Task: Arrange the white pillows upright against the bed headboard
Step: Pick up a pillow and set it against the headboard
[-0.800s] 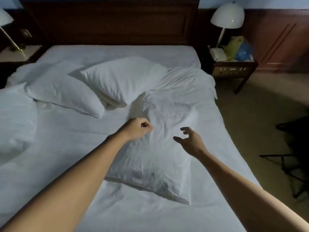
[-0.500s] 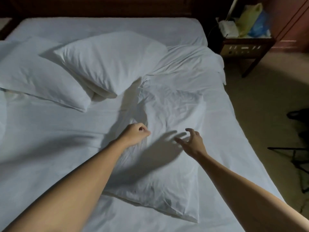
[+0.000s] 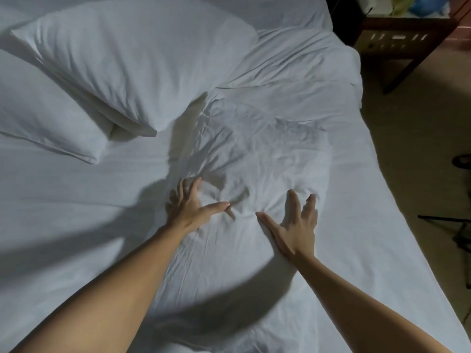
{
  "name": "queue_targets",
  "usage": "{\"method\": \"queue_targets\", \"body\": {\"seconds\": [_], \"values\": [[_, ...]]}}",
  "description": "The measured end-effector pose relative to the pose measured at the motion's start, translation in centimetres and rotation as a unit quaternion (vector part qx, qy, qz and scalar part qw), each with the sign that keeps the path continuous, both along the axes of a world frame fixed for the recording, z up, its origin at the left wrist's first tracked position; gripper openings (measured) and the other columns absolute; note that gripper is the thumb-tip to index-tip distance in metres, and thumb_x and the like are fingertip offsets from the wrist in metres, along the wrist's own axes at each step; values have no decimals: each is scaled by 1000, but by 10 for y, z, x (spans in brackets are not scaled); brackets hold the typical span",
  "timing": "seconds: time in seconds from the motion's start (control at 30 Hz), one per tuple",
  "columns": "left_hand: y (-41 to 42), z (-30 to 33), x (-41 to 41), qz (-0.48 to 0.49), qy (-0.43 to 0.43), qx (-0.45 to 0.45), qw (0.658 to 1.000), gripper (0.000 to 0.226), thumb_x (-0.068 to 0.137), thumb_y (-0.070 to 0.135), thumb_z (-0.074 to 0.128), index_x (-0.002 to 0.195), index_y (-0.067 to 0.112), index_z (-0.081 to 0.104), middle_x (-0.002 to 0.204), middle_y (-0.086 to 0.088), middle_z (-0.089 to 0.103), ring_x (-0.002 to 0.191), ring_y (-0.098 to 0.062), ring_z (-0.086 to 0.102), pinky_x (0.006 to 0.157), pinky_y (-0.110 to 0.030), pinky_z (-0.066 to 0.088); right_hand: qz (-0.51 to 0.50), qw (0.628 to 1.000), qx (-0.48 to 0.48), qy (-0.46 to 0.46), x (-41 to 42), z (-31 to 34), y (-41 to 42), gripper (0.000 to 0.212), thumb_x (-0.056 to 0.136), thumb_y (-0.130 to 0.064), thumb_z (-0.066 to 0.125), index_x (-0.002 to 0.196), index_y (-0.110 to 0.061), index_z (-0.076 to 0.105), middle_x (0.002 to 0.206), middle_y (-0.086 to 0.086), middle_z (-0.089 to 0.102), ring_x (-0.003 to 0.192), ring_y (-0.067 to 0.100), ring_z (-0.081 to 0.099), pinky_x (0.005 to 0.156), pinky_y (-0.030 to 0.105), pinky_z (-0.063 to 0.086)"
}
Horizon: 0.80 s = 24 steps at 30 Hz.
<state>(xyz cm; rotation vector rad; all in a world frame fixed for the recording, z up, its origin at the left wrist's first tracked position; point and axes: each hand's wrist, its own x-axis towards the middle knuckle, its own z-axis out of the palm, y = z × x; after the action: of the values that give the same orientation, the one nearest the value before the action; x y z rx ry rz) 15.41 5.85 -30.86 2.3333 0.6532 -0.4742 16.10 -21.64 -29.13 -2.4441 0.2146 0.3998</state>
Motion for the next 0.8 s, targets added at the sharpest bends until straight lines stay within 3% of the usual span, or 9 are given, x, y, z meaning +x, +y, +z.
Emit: {"method": "queue_targets", "body": {"seconds": [0.17,0.27,0.47,0.6,0.8], "values": [[-3,-7,1,-16,-6,-12,1000,115,57,95,56,154,43,22,163,5,21,148,-30,29,117,-55,28,-34,999,38,6,0,-3,1,110,62,-90,64,151,-56,11,167,-7,-15,153,35,14,115,54,33],[-14,0,0,-24,-41,-7,999,99,62,85,59,149,46,31,153,8,35,142,-26,38,115,-52,30,-38,998,46,7,3,-3,5,107,64,-85,69,152,-55,16,169,-4,1,148,36,27,113,51,35],[-39,21,-7,-73,-94,21,993,72,76,70,54,141,39,46,139,4,41,123,-33,51,105,-49,41,0,994,76,-83,-8,0,11,77,81,-38,73,149,-45,35,157,4,32,133,32,44,105,39,40],[-50,33,-15,-89,-97,42,990,31,95,50,52,102,20,59,141,-5,41,118,-38,50,101,-48,41,36,993,44,-107,-14,10,13,55,97,-36,58,148,-38,38,155,12,39,125,39,51,102,42,45],[-65,72,-31,-86,-156,39,983,48,94,47,36,120,21,66,144,-2,43,120,-37,50,99,-51,44,35,990,67,-122,-28,41,3,56,101,-23,55,155,-24,37,158,14,39,142,34,39,114,39,35]]}}
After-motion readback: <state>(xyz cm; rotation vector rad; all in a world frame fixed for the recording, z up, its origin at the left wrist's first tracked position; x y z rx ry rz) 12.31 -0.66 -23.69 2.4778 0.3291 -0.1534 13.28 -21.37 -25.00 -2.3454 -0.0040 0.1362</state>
